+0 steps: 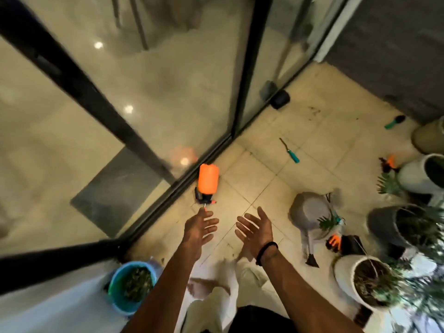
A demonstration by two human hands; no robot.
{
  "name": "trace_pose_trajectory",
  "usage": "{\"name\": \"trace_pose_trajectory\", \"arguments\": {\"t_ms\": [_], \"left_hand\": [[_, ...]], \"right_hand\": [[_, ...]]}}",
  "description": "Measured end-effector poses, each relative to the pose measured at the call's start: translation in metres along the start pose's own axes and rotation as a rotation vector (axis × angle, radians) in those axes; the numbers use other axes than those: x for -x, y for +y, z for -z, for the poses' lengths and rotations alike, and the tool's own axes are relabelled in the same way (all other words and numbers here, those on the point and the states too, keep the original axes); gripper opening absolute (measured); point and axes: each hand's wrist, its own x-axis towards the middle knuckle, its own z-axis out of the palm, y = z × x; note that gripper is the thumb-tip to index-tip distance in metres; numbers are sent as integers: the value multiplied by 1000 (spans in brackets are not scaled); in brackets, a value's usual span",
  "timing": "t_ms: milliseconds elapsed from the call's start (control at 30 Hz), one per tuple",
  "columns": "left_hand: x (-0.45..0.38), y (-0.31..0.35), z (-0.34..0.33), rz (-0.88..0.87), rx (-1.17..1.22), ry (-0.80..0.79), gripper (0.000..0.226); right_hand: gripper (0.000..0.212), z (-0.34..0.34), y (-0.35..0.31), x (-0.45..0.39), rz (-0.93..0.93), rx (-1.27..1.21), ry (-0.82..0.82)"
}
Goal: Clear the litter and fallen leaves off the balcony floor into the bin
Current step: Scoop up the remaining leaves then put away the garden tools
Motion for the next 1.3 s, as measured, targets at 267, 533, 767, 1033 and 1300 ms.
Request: {"name": "trace_pose_trajectory", "arguments": {"t_ms": [267,533,767,1033,1300], "left_hand": [[-30,16,-133,50,-332,-50,36],[-64,19,-156,137,-513,-91,30],[-130,48,-100,26,-929,-163,44],[-265,116,-38,-68,-1573,-311,37],[-484,132,-27,-264,-1818,-131,46]], "right_hand": [[48,75,-92,-25,-6,-182,53],[49,67,-95,-51,-64,-295,115],[52,-6,-68,-71,-84,-521,161],[51,-121,20,-178,-188,-775,266],[30,-185,111,-379,-339,-829,294]]}}
